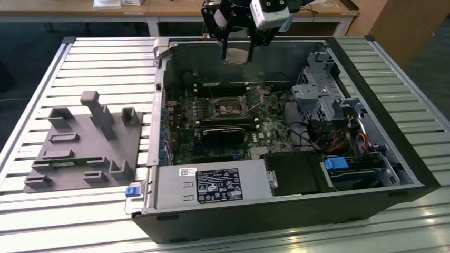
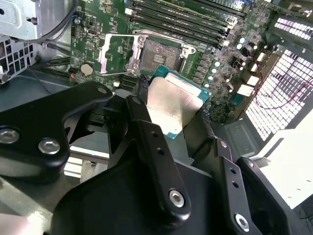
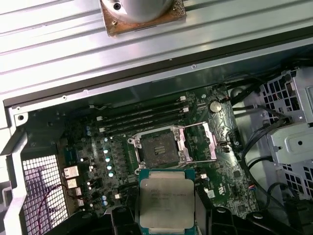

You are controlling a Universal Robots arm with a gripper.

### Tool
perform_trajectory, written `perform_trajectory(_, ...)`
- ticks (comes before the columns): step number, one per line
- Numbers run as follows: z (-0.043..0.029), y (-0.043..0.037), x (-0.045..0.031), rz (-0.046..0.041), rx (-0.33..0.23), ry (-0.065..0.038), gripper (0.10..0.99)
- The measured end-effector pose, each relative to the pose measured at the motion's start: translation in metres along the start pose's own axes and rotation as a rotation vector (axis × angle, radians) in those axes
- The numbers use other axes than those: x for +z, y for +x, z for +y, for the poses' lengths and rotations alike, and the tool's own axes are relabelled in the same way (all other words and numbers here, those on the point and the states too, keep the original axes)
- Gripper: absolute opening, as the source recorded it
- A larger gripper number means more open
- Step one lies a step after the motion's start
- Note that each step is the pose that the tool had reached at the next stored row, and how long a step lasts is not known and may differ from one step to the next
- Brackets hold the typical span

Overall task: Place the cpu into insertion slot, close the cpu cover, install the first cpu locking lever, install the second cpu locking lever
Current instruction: 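Place the cpu into insertion slot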

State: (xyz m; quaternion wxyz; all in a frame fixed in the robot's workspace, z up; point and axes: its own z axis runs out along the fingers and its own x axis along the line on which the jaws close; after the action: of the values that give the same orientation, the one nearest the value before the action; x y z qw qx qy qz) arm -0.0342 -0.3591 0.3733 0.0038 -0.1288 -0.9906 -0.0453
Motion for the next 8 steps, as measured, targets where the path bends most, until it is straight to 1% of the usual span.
perform_trajectory(8,0.0,0.0,0.0002,-0.0002,0.002,0.0,0.537)
